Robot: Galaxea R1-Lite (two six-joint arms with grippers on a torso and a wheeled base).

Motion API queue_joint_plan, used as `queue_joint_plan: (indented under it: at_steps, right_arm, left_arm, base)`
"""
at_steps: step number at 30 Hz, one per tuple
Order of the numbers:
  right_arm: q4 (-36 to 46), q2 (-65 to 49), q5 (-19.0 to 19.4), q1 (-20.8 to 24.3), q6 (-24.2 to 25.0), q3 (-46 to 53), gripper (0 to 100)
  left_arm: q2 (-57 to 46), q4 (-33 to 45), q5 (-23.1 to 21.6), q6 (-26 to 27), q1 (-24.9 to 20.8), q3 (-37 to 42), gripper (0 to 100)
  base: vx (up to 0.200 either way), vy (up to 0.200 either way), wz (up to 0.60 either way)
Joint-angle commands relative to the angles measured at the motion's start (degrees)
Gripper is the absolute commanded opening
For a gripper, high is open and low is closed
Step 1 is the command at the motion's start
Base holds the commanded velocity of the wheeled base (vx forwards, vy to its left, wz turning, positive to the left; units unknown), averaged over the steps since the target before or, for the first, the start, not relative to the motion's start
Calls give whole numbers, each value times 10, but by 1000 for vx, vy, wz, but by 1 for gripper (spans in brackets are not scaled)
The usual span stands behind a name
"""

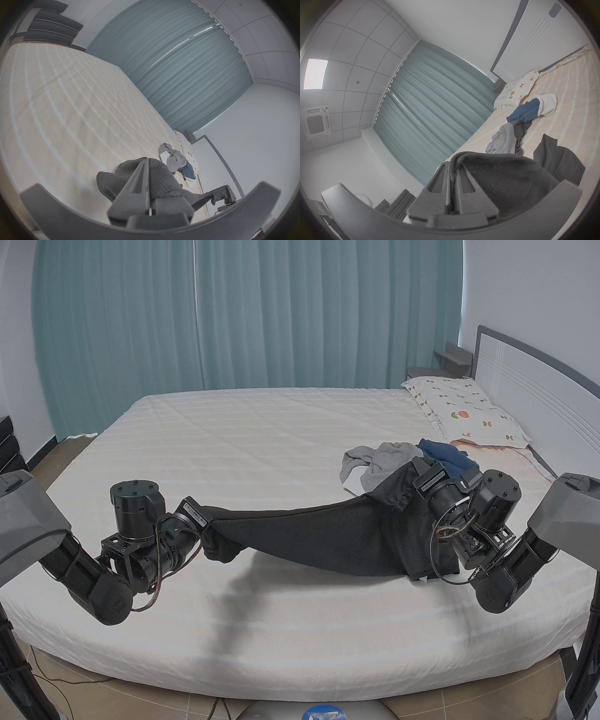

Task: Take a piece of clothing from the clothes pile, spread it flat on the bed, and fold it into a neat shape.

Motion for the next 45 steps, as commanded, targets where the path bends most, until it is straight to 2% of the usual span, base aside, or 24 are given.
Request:
queue_joint_plan:
  at_steps: [1, 24, 38, 45]
  right_arm:
    - [-9, -3, 7, -1, 5, 0, 0]
    - [-8, -12, 14, 3, 9, 10, 0]
    - [-8, -53, 31, 13, 1, 54, 0]
    - [-8, -97, 42, 24, -46, 83, 0]
  left_arm:
    - [-1, 0, 1, 0, 0, 1, 0]
    - [-5, -1, 0, -1, -1, 10, 0]
    - [-27, -1, -1, -1, -8, 28, 0]
    - [-58, 4, -4, 2, -28, 44, 0]
  base:
    - [0, 200, 0]
    - [0, 200, 0]
    - [0, 0, 0]
    - [-171, 0, 0]
